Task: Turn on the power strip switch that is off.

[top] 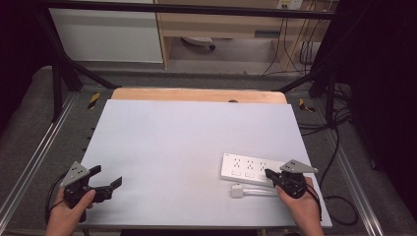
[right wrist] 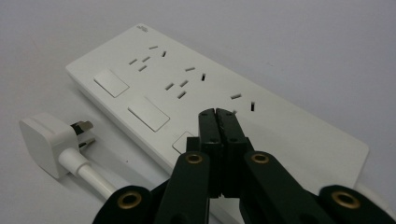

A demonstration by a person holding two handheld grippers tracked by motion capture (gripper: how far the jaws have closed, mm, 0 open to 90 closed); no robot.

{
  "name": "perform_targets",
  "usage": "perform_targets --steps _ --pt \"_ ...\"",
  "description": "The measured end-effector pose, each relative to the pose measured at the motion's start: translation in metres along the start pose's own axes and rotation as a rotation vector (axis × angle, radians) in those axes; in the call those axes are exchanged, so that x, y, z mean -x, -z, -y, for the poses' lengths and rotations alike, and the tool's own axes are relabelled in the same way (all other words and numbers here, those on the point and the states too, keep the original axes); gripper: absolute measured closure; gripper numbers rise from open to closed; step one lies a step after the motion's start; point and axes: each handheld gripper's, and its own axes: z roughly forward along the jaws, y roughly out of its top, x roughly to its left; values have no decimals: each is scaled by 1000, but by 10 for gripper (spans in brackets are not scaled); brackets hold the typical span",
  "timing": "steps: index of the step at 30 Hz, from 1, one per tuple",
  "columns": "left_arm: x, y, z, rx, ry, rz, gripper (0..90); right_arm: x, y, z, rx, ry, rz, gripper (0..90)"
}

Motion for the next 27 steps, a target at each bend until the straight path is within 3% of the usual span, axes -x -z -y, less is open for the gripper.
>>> perform_targets --steps 27 --pt "-1 0 3 -14 5 -4 75 3 -2 3 -31 -16 1 900"
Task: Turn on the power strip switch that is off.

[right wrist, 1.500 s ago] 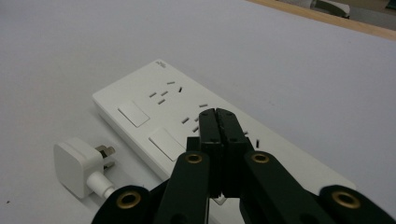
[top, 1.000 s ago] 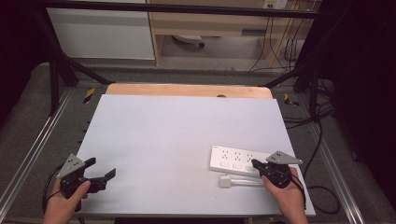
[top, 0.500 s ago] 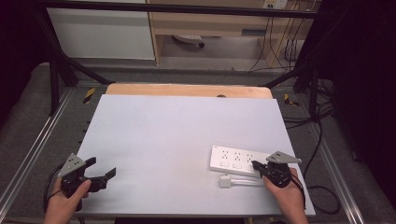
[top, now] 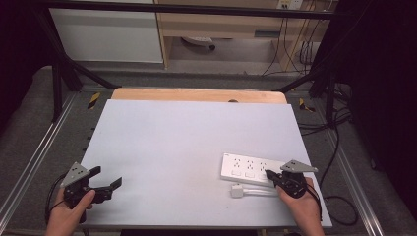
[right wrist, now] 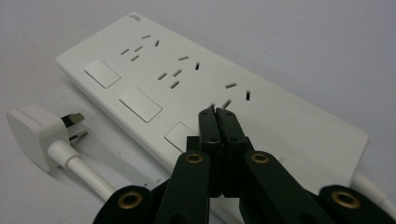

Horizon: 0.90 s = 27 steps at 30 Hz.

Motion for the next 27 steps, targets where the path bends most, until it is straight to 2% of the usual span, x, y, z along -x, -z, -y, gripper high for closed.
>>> perform_targets --steps 12,27 --pt "0 1 0 4 -1 -1 75 0 -2 -1 -2 11 6 900" --pt "0 1 0 2 -3 -4 75 0 -2 -1 -4 2 4 900"
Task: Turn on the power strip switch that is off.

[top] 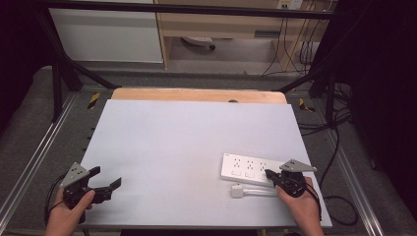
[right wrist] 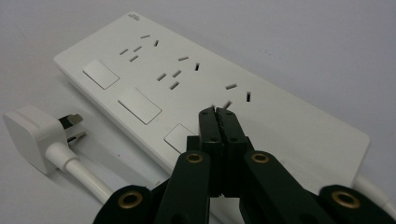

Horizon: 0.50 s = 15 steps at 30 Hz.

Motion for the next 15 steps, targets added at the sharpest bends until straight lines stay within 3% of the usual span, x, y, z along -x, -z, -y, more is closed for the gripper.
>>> perform_targets --steps 15 --pt "0 0 0 -5 -1 0 75 0 0 1 -16 1 1 900"
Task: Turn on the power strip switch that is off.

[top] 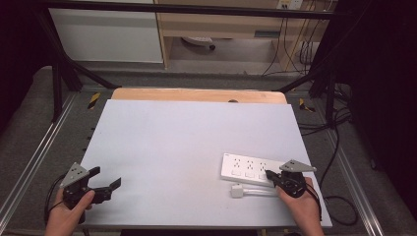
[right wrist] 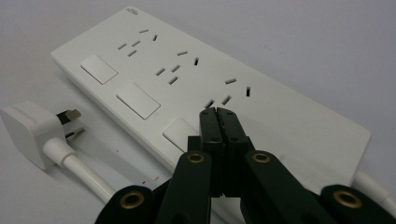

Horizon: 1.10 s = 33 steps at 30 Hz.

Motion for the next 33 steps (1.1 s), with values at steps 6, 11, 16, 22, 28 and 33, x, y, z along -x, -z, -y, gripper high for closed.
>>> perform_targets --steps 6,11,16,22,28,33 --pt "0 0 0 0 -3 0 75 -1 -1 0 5 0 -3 900" --pt "0 0 0 0 -1 0 75 -2 -1 -1 6 6 -7 900" --pt "0 0 0 0 -3 2 75 -1 -1 -1 6 7 -7 900" --pt "-1 1 0 2 0 -2 75 -1 -1 -1 4 1 -9 900" --pt "0 1 0 1 -1 2 75 -1 -2 -1 11 -5 -11 900" --pt "-1 0 0 2 -1 2 75 0 -2 -1 13 -14 -12 900"
